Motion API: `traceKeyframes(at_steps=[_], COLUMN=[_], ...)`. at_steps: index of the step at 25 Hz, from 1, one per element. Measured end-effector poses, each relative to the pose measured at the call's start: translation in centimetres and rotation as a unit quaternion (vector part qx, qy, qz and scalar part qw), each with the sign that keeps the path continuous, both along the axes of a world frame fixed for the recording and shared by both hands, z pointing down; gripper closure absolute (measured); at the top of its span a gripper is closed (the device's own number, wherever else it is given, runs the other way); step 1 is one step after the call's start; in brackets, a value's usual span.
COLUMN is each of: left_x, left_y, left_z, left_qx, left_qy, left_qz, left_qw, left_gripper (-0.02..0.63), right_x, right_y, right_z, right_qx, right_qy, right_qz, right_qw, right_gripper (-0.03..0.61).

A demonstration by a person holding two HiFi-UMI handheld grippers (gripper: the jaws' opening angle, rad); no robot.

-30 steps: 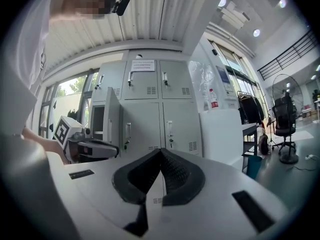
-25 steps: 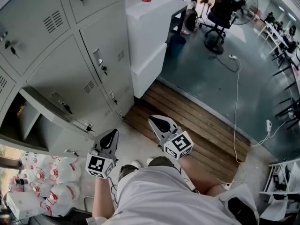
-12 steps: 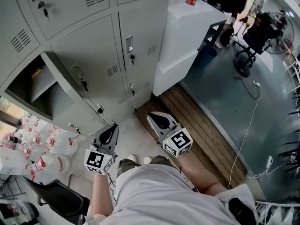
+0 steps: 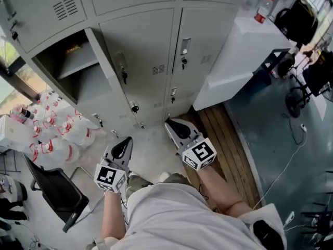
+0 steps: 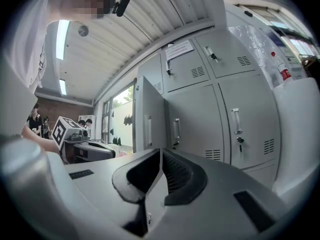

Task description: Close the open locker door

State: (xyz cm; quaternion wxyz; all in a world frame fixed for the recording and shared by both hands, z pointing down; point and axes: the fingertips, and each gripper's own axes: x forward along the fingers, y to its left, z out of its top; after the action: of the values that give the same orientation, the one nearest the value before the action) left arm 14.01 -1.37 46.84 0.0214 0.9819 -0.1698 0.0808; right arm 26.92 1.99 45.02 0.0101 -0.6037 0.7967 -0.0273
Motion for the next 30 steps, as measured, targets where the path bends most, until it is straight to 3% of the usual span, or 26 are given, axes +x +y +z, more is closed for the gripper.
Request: traceKeyframes(at_steps=[7, 16, 30], left_x=[-4.1, -7.6, -12.7], left_y=[-1.7, -3.0, -4.3], left_z=[0.0, -0.5, -0.4], left_qx=[0.001, 0.002, -0.004], left_qy=[-0.003, 0.004, 0.012], left_qz=[-0.055, -0.088, -0.116], left_qw=[0.9985, 0.9961, 0.9931], left_gripper=[0.611, 0.611, 0.611], right_x=[-3.0, -6.0, -9.8], right_y=[-3.1, -5.6, -8.4], right_z=[-0.6, -1.1, -1.2], right_qx=[0.009, 0.009, 0.001], right_qy=[0.005, 0.019, 0.028], right_qz=[-0.053, -0.091, -0.096], right_qw=[0.999, 0.996, 0.995], right_gripper=[0.534, 0.456, 0.439])
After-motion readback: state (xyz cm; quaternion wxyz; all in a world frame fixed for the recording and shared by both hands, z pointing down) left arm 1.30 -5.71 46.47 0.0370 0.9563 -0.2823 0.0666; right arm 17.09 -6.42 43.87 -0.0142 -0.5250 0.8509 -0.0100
